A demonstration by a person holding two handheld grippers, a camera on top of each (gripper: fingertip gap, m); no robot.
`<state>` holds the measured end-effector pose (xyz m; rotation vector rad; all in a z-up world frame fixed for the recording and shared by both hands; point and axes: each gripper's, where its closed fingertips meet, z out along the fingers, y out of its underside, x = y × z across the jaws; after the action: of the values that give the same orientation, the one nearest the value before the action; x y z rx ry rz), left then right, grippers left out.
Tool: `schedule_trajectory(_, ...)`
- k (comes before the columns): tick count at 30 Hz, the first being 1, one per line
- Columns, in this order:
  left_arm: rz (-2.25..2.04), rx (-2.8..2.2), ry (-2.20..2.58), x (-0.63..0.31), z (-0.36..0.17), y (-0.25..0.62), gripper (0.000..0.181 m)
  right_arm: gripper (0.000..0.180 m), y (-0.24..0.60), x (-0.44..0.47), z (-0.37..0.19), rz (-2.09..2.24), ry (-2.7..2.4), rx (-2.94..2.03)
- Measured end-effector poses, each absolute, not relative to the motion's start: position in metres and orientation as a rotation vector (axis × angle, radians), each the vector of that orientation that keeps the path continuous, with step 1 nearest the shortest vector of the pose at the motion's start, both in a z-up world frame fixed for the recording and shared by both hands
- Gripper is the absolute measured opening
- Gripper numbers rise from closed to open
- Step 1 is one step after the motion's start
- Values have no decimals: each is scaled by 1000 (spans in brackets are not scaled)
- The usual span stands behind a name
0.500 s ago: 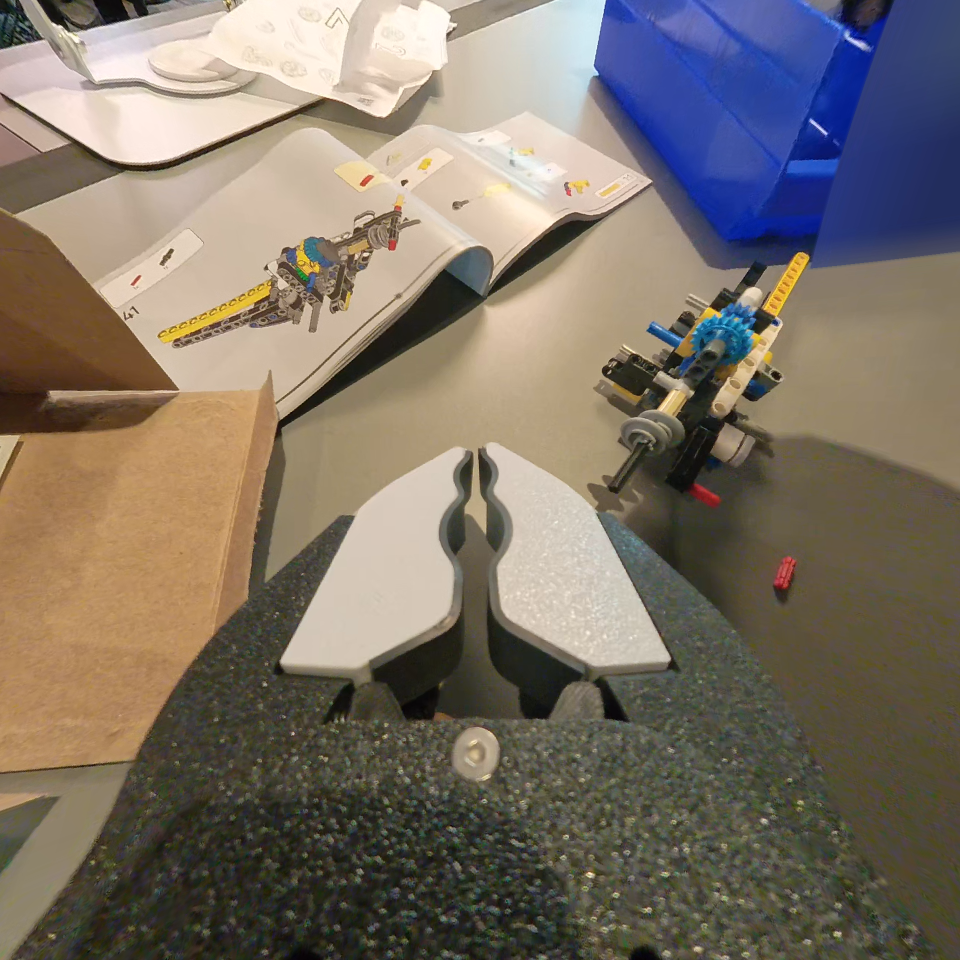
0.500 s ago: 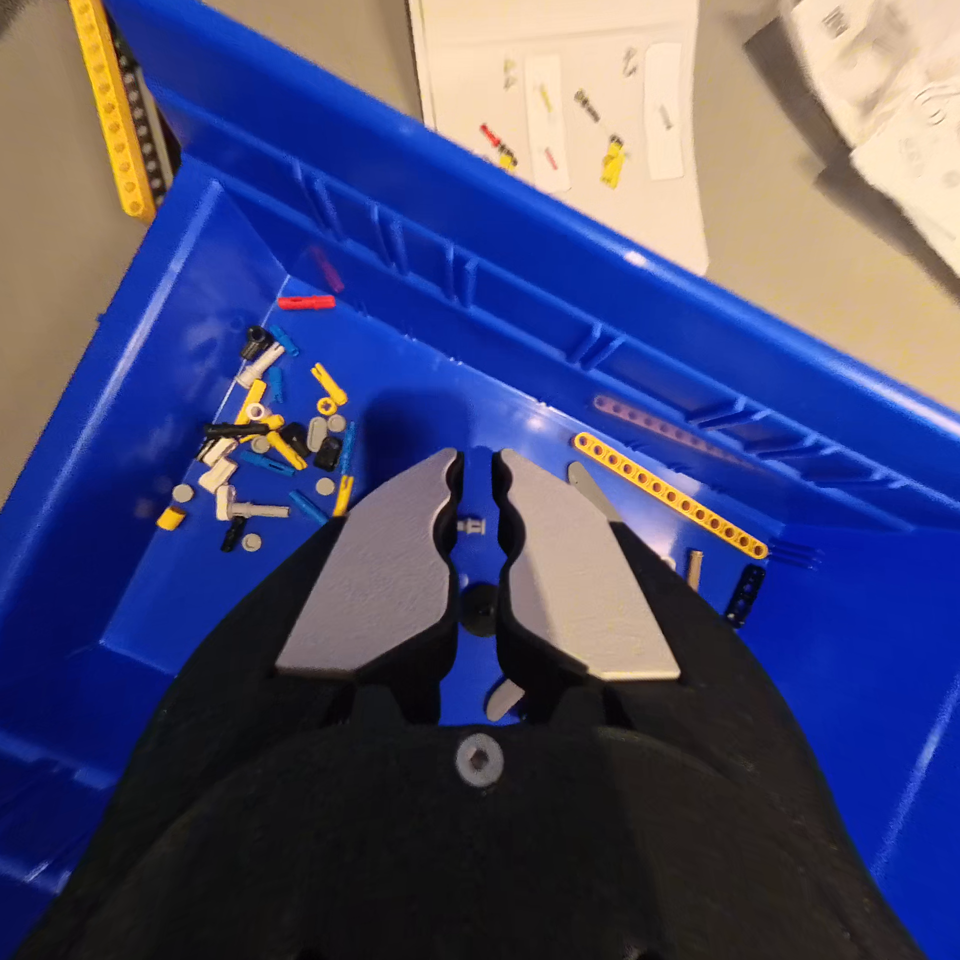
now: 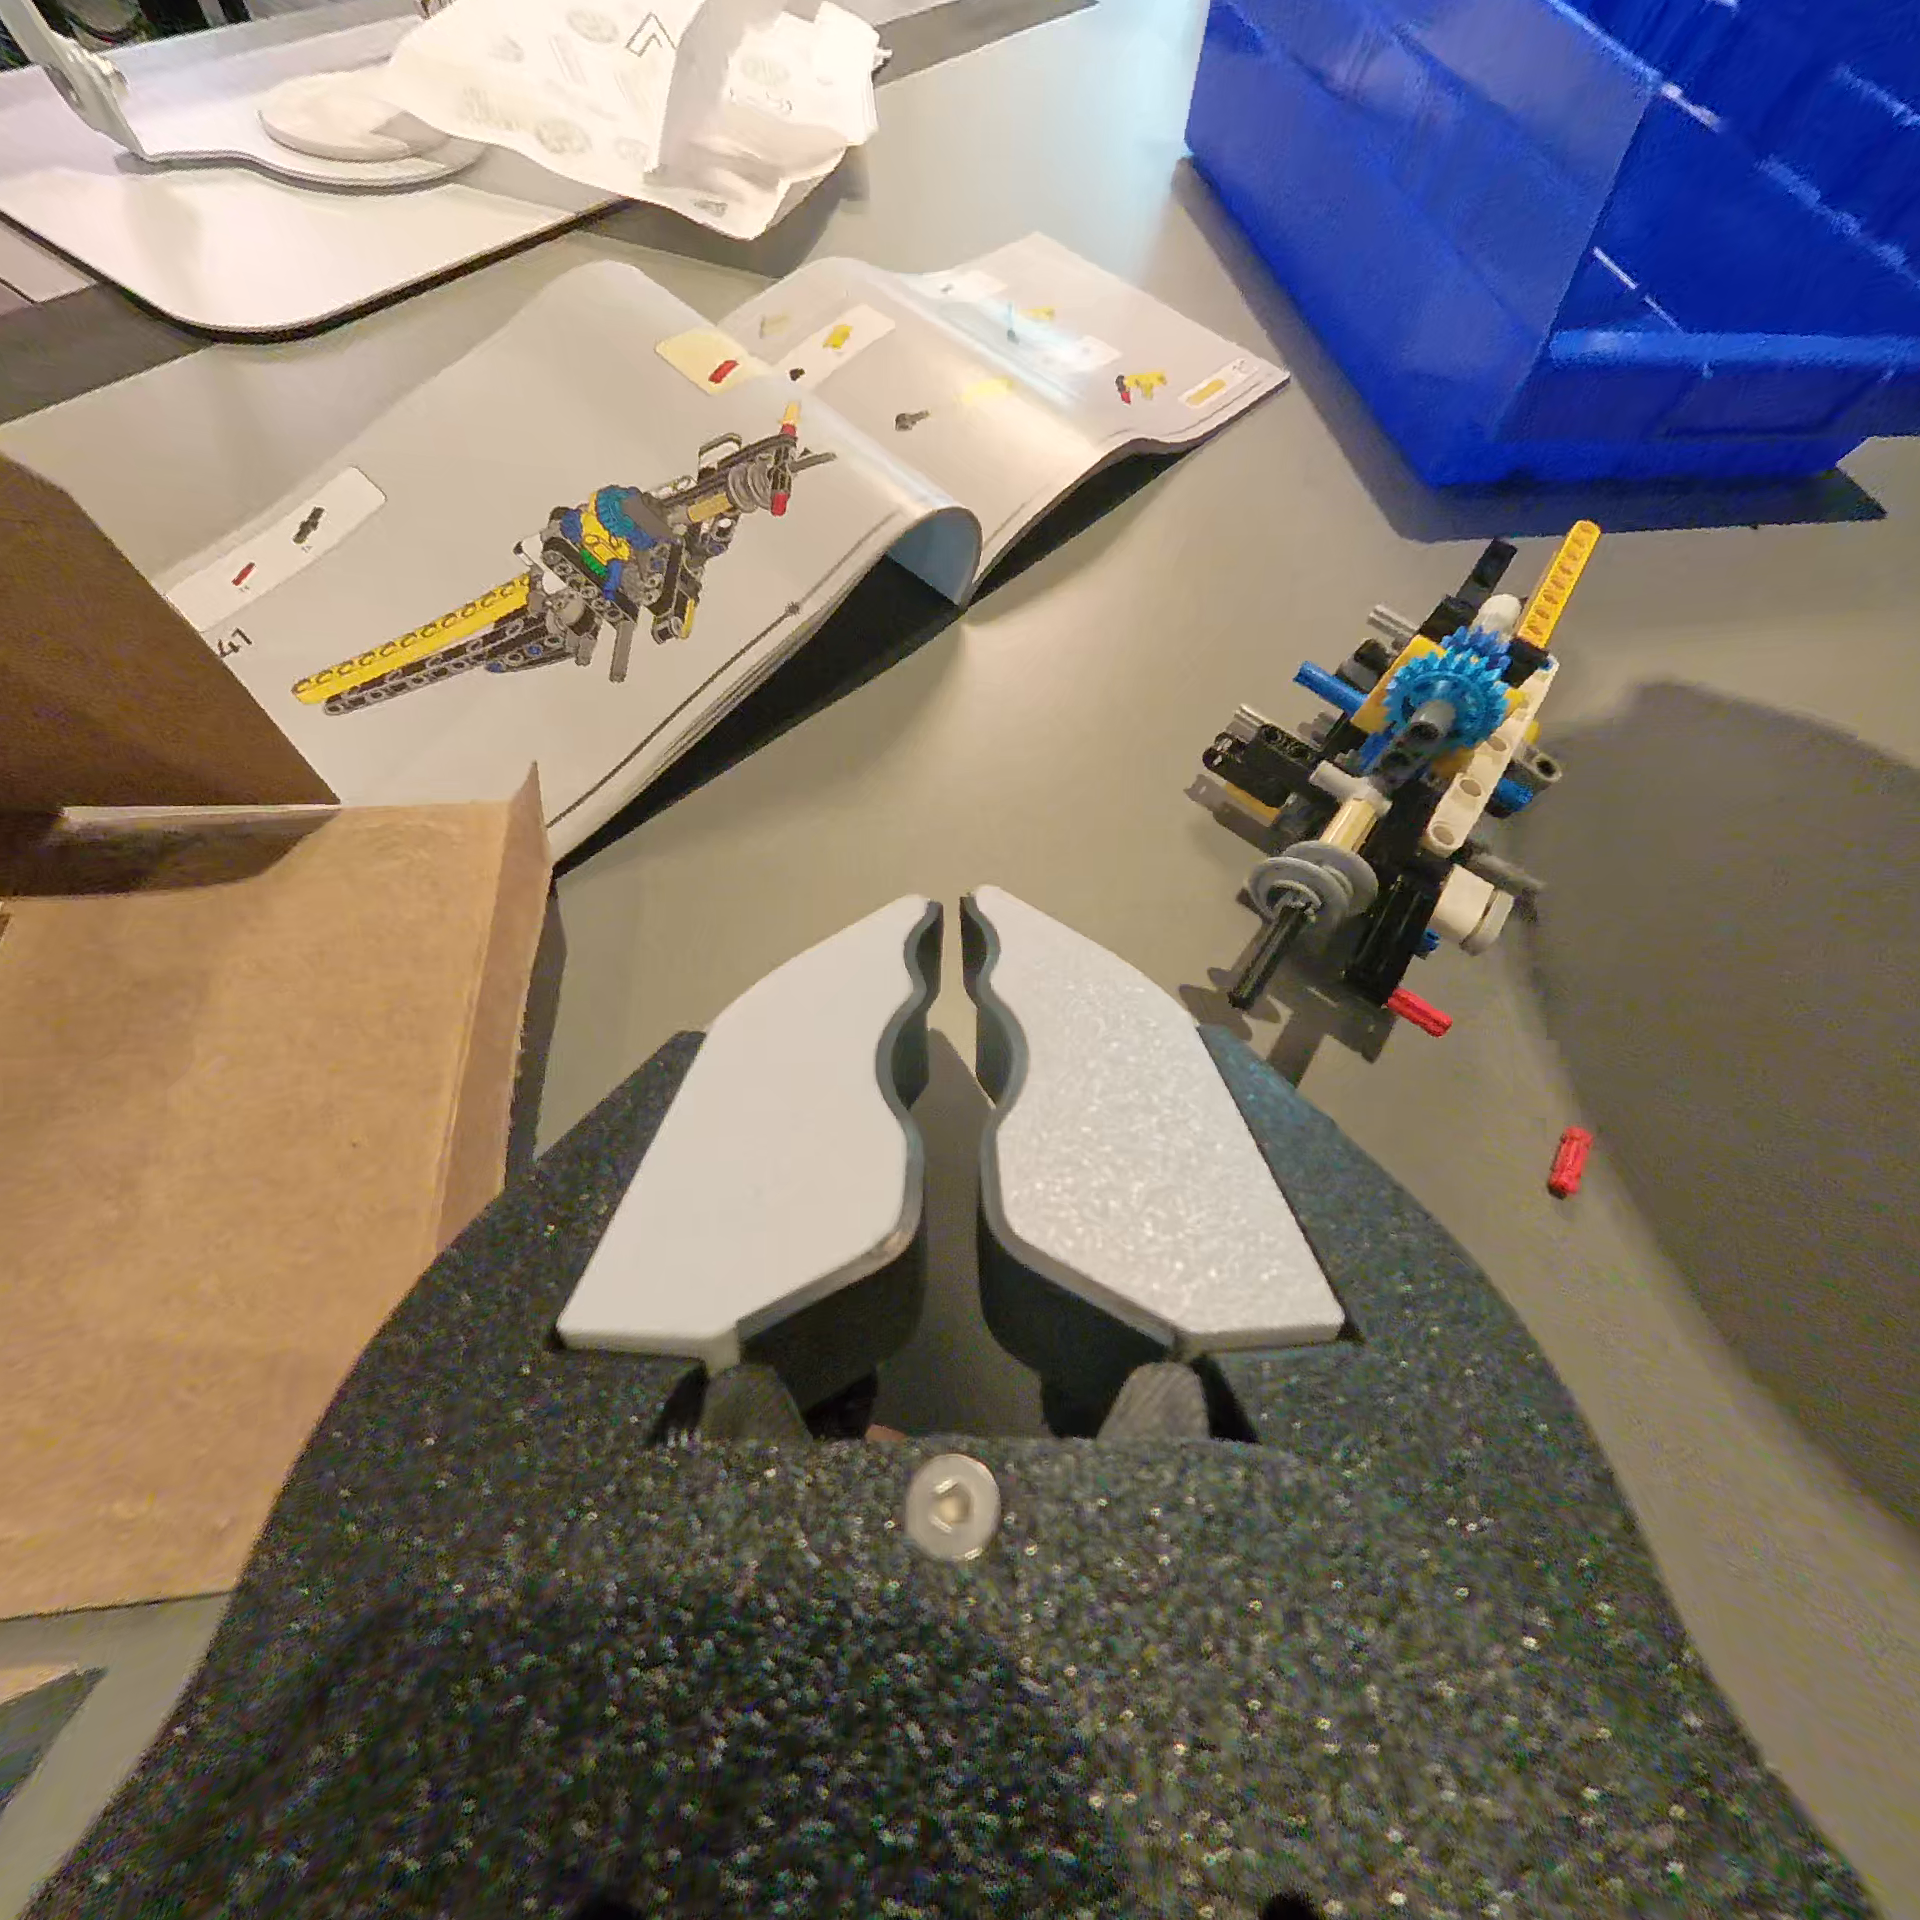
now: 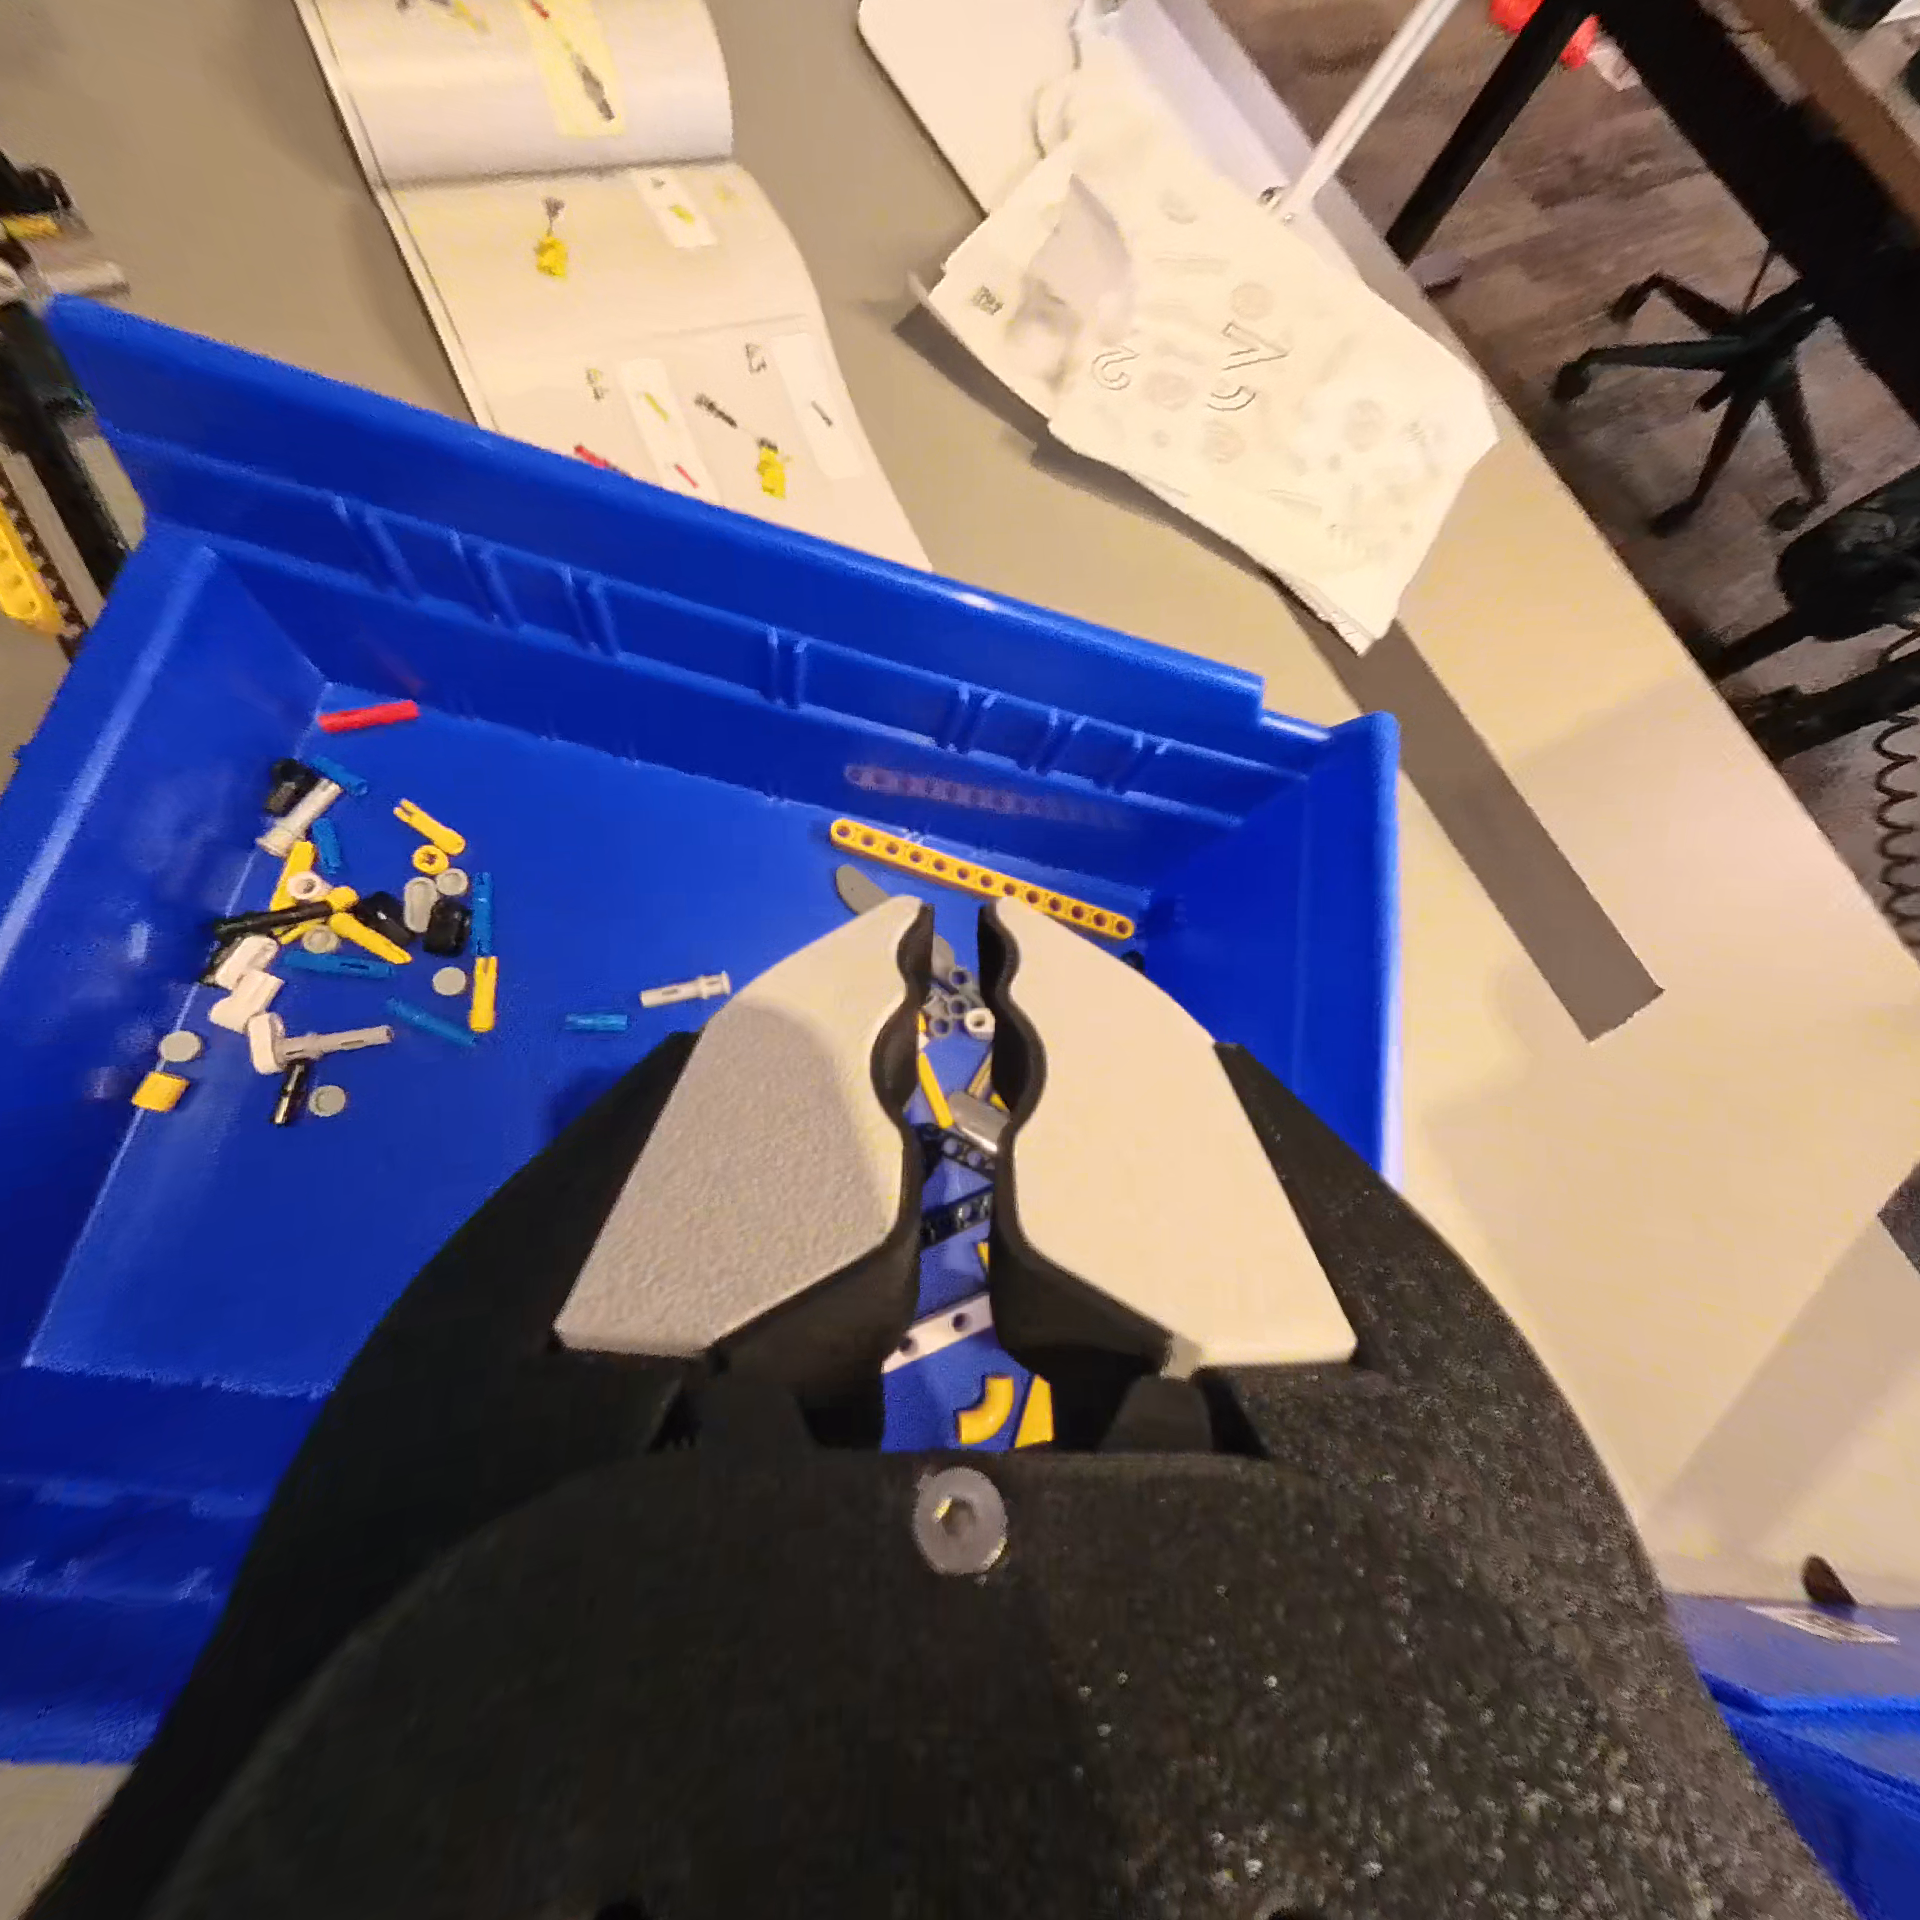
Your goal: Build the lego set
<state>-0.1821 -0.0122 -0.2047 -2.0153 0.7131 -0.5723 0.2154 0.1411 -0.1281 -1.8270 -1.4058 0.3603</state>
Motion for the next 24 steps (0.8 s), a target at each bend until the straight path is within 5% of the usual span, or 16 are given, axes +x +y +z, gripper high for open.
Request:
schedule_trajectory(15, -606, -2051, 704, -182, -208, -10, 5, 9, 149, 252, -115, 297, -1290, -1804)
schedule_trajectory(24, -611, -2057, 687, -183, -208, -9, 5, 23, 152, 235, -141, 102, -1686, -1775)
